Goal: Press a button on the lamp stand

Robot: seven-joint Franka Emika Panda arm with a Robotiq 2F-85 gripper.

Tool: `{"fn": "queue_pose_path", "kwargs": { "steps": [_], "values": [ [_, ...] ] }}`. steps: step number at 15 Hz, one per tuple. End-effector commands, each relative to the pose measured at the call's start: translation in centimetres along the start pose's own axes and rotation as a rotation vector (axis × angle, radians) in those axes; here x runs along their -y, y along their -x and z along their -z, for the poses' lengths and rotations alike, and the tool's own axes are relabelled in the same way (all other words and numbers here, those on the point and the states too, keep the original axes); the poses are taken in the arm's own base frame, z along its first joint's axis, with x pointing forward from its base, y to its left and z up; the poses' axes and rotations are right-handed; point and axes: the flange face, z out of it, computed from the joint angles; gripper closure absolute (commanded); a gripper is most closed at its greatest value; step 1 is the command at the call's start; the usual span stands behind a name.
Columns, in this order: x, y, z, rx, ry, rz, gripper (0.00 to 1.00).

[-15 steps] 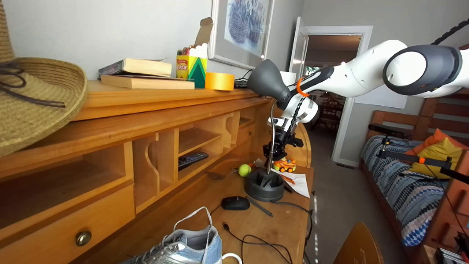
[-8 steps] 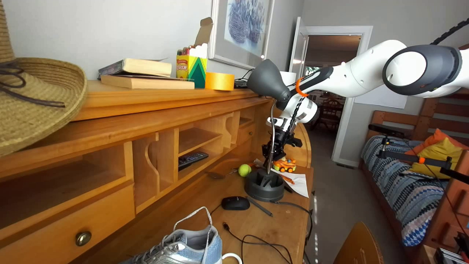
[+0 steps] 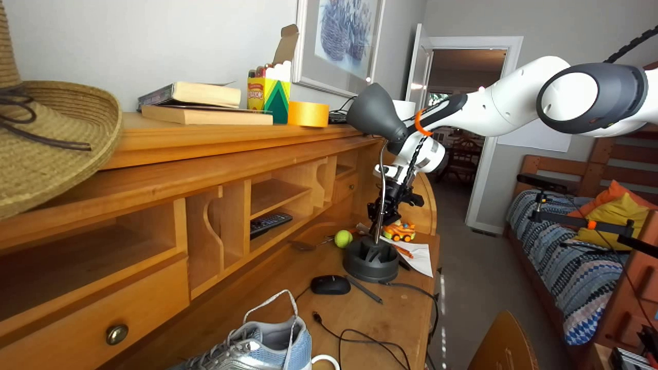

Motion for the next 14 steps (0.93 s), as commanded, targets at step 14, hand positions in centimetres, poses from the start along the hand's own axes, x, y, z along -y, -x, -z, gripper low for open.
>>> {"fn": "queue_pose_path", "kwargs": {
  "steps": [14],
  "values": [
    [0.5,-0.1,-2.8,0.020,-0.089,0.030,1.00]
  ]
}}
